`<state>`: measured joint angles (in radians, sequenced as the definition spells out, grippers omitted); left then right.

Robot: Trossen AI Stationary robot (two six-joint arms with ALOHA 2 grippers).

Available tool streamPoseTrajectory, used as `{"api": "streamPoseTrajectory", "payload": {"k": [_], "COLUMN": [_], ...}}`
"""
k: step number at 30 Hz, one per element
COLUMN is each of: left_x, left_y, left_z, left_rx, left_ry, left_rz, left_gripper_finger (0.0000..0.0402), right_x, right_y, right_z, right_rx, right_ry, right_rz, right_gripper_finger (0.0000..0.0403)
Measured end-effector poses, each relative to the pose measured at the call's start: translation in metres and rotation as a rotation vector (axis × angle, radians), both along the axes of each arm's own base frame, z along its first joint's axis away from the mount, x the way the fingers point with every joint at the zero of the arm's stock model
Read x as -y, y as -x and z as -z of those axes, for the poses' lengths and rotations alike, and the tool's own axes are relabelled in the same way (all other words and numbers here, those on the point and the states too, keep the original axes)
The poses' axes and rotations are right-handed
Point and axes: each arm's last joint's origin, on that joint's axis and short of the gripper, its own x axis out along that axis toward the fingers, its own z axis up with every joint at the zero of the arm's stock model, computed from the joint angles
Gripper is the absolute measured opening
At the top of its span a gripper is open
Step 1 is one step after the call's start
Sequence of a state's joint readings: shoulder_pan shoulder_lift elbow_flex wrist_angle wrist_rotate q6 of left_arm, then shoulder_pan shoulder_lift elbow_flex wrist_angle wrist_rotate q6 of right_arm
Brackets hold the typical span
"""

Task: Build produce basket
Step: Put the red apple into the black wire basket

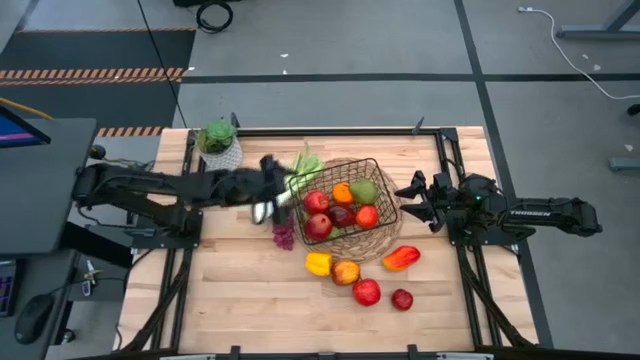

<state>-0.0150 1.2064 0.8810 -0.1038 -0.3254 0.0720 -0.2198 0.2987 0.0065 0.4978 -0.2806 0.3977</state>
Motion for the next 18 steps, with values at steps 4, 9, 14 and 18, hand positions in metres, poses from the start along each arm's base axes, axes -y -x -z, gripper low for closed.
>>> {"api": "streamPoseTrajectory", "payload": {"k": [4, 9, 14, 18], "left_x": [0.006, 0.014, 0.019, 0.019], "left_y": [0.023, 0.05, 0.076, 0.096], "left_z": [0.007, 0.01, 0.017, 0.02], "left_rx": [0.029, 0.113, 0.166, 0.222], "left_ry": [0.044, 0.05, 0.058, 0.065], "left_rz": [0.023, 0.044, 0.068, 0.091], "left_gripper_finger": [0.04, 0.04, 0.04, 0.04], "right_x": [0.0, 0.0, 0.0, 0.0], "right_y": [0.0, -0.001, -0.002, -0.002], "right_z": [0.0, 0.001, 0.002, 0.002], "right_rx": [-0.002, -0.011, -0.02, -0.021], "right_ry": [0.0, -0.002, -0.004, -0.005], "right_rz": [0.0, 0.0, 0.0, 0.0], "right_gripper_finger": [0.0231, 0.0231, 0.0231, 0.0231]}}
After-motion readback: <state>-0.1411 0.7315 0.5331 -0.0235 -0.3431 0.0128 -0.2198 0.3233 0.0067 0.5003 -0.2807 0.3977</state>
